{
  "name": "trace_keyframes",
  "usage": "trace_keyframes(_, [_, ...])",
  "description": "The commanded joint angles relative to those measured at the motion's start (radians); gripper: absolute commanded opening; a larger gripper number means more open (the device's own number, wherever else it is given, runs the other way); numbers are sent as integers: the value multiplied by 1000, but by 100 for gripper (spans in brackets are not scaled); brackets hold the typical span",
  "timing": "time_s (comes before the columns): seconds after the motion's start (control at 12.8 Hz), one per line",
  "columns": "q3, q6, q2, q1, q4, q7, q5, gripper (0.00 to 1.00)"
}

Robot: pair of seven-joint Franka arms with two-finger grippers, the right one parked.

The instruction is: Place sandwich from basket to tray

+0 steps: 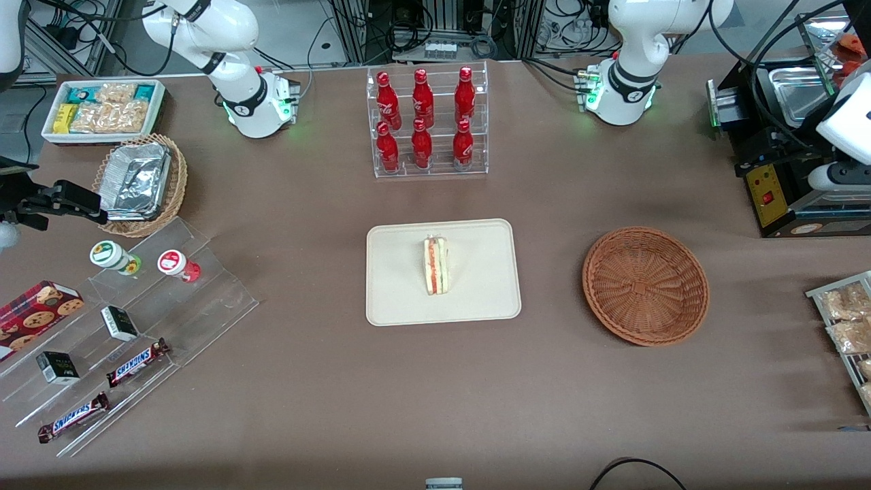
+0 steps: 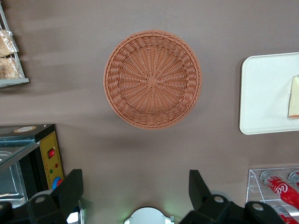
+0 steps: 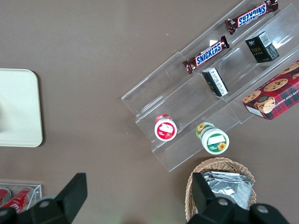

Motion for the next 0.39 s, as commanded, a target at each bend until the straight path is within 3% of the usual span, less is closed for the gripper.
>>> trace_keyframes(0.0, [3, 22, -17, -3, -22, 12, -4, 100])
trace_keyframes(0.31, [4, 9, -3, 0, 0, 3, 2, 100])
